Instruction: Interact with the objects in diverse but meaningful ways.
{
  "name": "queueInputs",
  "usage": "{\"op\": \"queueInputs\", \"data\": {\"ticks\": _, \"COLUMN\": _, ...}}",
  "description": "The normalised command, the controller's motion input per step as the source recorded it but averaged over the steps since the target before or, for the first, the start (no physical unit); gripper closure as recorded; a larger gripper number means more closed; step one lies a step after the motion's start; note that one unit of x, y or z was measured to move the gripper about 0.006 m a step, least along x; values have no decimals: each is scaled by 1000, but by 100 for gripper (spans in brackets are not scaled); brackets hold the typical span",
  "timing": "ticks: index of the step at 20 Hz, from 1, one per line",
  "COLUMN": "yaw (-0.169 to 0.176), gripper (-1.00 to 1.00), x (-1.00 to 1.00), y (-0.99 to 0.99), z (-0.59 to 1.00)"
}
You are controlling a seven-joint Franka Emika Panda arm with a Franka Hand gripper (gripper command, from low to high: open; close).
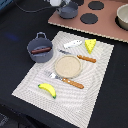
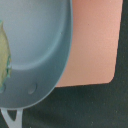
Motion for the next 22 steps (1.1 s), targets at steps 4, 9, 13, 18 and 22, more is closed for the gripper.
{"op": "queueInputs", "data": {"ticks": 4, "yaw": 0, "gripper": -100, "x": -141, "y": 135, "z": -332}}
{"op": "queueInputs", "data": {"ticks": 9, "yaw": 0, "gripper": -100, "x": -139, "y": 131, "z": -327}}
{"op": "queueInputs", "data": {"ticks": 13, "yaw": 0, "gripper": -100, "x": -149, "y": 138, "z": -317}}
{"op": "queueInputs", "data": {"ticks": 18, "yaw": 0, "gripper": 100, "x": -163, "y": 123, "z": -298}}
{"op": "queueInputs", "data": {"ticks": 22, "yaw": 0, "gripper": 100, "x": -174, "y": 114, "z": -259}}
